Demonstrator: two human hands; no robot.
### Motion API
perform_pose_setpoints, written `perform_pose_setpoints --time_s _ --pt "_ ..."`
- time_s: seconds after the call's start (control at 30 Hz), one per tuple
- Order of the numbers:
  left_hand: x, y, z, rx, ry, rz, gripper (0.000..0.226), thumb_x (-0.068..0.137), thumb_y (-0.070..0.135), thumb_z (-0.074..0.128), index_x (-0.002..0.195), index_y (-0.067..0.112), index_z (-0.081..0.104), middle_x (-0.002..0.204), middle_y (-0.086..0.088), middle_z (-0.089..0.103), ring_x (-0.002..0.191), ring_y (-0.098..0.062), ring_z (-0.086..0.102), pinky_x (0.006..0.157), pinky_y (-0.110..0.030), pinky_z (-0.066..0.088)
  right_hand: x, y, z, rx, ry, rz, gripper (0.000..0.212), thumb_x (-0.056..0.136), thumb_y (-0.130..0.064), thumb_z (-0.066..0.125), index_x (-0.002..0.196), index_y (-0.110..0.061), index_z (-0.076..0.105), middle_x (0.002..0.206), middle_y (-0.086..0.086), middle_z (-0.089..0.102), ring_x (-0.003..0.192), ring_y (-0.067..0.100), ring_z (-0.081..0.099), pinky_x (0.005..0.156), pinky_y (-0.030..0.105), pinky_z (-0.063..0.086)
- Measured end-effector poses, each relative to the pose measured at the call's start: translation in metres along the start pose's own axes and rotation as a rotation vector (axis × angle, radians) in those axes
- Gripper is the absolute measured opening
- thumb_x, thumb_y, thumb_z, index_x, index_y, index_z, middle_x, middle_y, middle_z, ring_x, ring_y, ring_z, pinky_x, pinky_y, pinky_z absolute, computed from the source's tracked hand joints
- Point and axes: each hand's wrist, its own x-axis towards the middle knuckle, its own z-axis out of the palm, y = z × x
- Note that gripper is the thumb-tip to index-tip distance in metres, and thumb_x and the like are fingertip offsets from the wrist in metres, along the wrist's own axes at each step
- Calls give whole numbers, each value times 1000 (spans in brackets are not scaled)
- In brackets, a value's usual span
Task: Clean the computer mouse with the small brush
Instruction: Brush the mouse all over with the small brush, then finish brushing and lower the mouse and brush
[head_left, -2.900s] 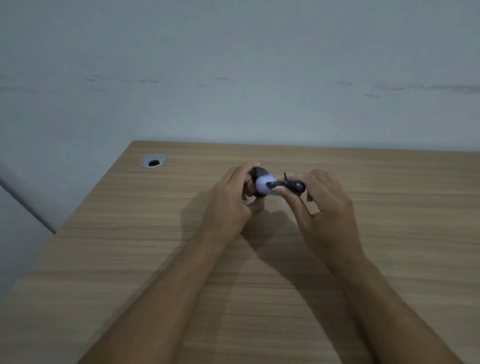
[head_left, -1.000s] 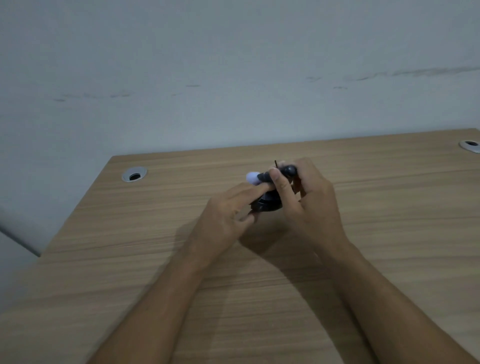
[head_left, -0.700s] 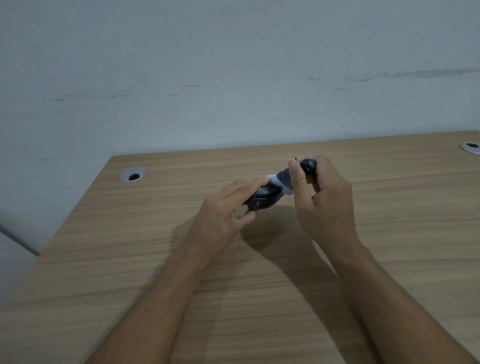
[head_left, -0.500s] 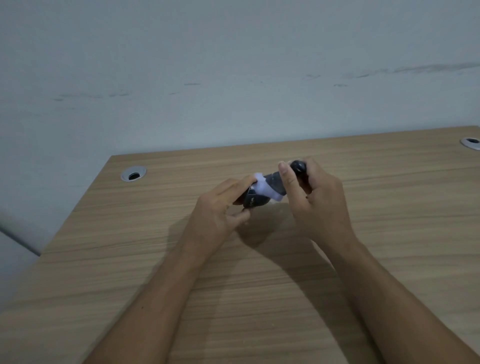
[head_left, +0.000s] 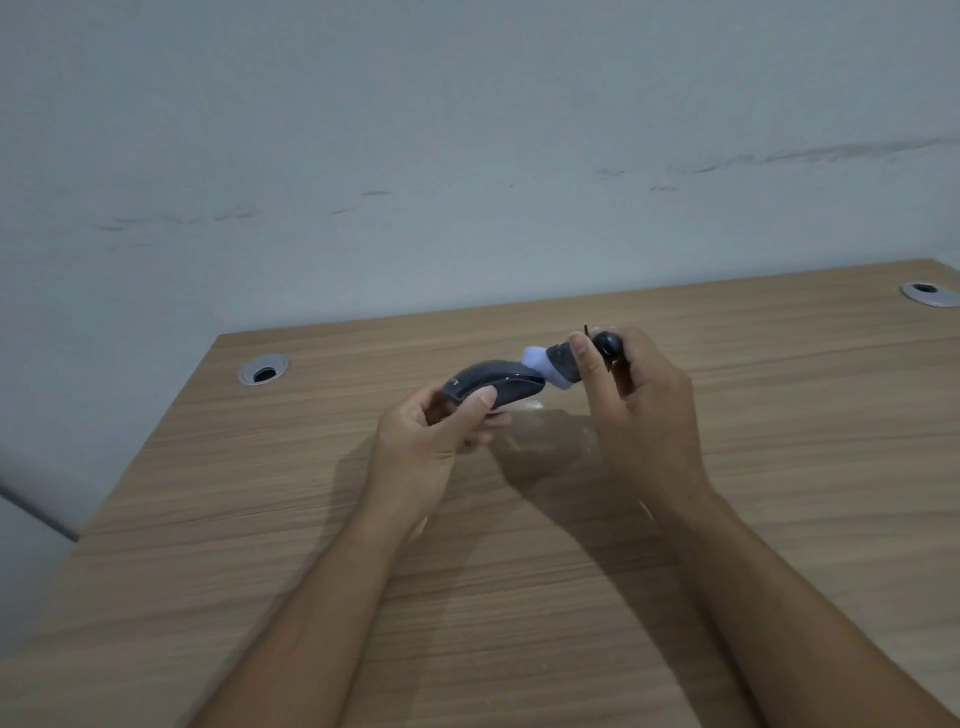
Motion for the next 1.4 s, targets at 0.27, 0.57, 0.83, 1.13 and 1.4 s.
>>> perform_pose_setpoints --time_s 0.27,0.57,0.83,1.13,1.4 --pt "-3 15 8 -567 101 -385 33 99 37 85 115 9 79 79 -5 81 60 -9 79 41 -9 49 -10 -20 2 145 -52 -152 19 110 -34 69 110 -18 77 91 -12 69 77 5 61 73 14 44" --pt "-6 21 12 -566 -127 -533 51 100 50 77 105 -1 82 72 2 56 50 -4 51 29 -12 34 -16 -22 10 -4 -26 -300 20 105 -25 76 114 -7 81 101 -7 72 90 9 62 84 15 42" --pt "-3 17 0 -532 -142 -474 57 106 52 70 118 -3 73 74 1 54 51 -4 50 31 -12 36 -11 -15 12 -4 -15 -233 19 106 -31 76 111 -13 80 99 -11 71 85 7 62 79 19 45" --pt "4 3 2 -107 60 -112 45 90 49 86 104 7 79 75 -3 72 53 -9 64 40 -15 35 -9 -14 7 156 -50 -35 17 107 -41 72 106 -26 79 84 -11 73 68 6 60 63 19 45" --pt "1 -2 -20 634 198 233 36 82 56 92 110 38 79 100 27 85 87 -4 79 72 -20 58 -6 8 0 -55 -53 22 16 107 -27 72 115 -18 83 89 -15 71 76 -4 59 73 13 40"
